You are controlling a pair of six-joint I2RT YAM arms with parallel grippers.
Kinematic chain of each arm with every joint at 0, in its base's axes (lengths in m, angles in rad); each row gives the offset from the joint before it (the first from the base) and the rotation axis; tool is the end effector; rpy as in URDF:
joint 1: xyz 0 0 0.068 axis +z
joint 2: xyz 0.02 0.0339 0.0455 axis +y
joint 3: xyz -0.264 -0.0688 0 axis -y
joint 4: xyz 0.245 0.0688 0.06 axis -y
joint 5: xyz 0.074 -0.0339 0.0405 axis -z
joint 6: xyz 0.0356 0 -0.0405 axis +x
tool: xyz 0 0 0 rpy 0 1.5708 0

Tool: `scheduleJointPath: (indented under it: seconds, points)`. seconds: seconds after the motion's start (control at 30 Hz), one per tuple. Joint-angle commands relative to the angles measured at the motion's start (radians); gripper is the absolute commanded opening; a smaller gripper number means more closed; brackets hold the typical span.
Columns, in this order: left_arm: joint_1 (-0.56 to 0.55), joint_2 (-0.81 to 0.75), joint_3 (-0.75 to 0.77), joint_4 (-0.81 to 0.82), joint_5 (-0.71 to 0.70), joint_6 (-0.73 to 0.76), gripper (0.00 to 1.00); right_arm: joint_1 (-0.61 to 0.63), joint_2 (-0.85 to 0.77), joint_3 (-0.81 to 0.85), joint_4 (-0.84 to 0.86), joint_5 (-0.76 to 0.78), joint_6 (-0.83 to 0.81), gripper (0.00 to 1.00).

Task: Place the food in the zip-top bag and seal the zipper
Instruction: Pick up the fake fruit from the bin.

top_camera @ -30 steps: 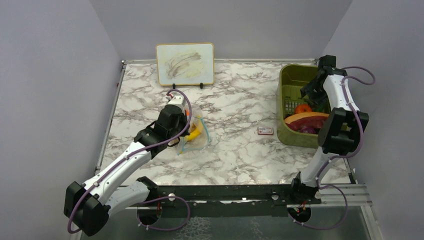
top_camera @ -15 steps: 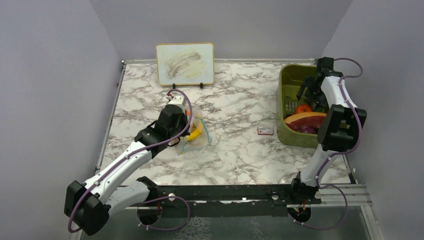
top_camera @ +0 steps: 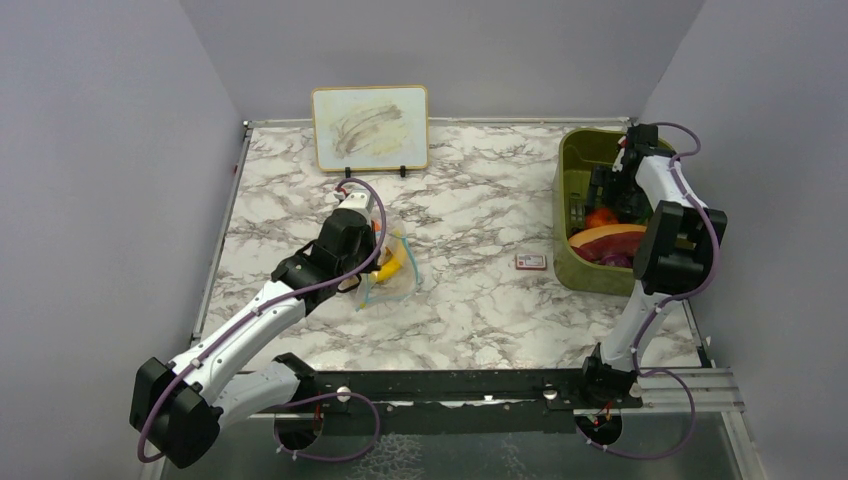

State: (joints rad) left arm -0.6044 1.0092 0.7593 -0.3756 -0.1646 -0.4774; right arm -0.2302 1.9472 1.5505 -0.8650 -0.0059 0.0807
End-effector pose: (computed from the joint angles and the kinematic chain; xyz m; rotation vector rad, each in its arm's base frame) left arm 0.1844 -0.1203 0.2706 0.0474 2.2189 -0.4270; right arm 0.3890 -0.0910 0.2153 0.4373 2.7989 -0.0246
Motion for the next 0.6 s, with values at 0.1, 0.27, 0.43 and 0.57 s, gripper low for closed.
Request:
scheduleJointPath:
  seconds: [0.1,0.27,0.43,0.57]
  points:
    - [-0.003,-0.003,0.035,0.010,0.021,-0.001,0.00,-0.006,0.029,0.006,-0.030,0.012,-0.050,0.76]
    - [-0.002,-0.008,0.035,0.010,0.021,-0.005,0.00,-0.005,0.007,0.029,-0.028,-0.005,-0.055,0.66]
    - [-0.003,-0.010,0.037,0.011,0.026,-0.018,0.00,-0.004,-0.017,0.056,-0.025,-0.056,-0.037,0.57]
    - [-0.003,-0.012,0.045,0.012,0.030,-0.017,0.00,0.001,-0.037,0.057,-0.016,-0.074,-0.007,0.54]
